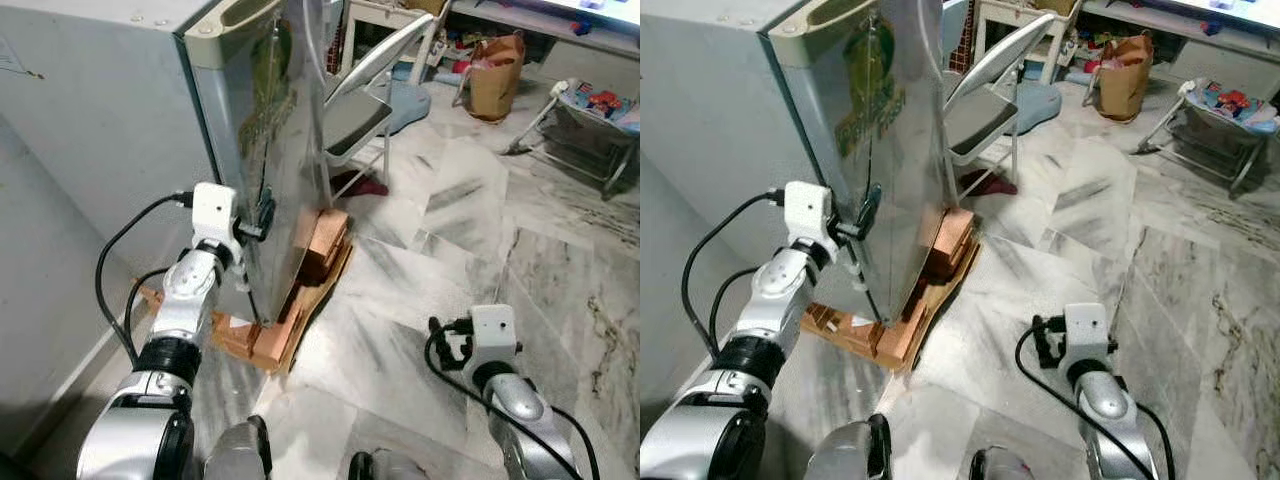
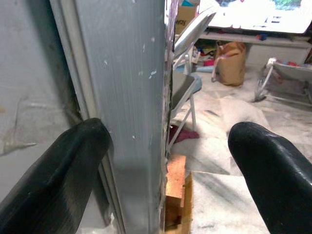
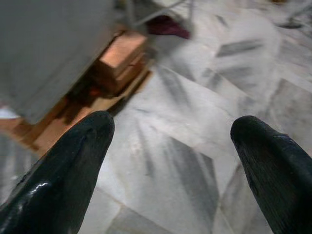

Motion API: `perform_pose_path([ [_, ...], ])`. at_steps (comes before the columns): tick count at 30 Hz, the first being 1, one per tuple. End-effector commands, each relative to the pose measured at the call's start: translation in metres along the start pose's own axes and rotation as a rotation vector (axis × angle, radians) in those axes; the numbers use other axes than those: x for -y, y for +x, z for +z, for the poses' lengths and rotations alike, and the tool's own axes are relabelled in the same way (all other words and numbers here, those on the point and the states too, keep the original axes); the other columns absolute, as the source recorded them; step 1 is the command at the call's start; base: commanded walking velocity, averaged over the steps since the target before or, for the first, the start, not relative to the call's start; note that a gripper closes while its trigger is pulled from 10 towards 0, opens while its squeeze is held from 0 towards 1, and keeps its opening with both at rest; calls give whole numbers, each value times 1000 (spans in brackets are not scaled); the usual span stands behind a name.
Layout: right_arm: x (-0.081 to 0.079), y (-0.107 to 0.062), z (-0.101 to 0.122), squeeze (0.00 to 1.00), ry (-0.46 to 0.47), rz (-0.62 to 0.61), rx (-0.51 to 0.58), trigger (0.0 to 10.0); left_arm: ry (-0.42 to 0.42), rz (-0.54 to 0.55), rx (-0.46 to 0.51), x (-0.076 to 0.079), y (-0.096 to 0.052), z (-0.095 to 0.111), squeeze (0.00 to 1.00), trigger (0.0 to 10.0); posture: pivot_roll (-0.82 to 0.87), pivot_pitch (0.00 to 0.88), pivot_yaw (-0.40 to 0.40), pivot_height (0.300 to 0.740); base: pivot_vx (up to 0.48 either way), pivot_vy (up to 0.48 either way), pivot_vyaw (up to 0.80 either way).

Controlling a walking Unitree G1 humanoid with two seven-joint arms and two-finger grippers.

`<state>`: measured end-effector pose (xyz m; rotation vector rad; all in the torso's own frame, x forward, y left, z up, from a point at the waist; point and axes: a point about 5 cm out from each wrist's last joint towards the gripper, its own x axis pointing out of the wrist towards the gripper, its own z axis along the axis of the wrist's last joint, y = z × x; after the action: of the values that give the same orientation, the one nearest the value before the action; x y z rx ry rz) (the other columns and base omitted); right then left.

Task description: Restocking fridge

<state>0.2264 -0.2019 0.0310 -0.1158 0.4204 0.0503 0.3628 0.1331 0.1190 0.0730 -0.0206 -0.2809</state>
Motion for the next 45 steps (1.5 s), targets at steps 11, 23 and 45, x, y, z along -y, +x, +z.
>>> perform_pose_path([
  [11,-4,-21,-10,0,-32,188,-12,10000,78,-141,91,39,29,39,0,10000,-15,135,-36,740,0,0,0],
  [23,-8,-18,-11,0,-39,229,-17,10000,46,-735,306,190,4,80,0,10000,-15,128,-43,740,0,0,0],
  [45,-19,-12,24,0,-52,183,117,10000,113,-146,23,37,-43,-10,0,10000,23,151,-29,740,0,-179,-173],
])
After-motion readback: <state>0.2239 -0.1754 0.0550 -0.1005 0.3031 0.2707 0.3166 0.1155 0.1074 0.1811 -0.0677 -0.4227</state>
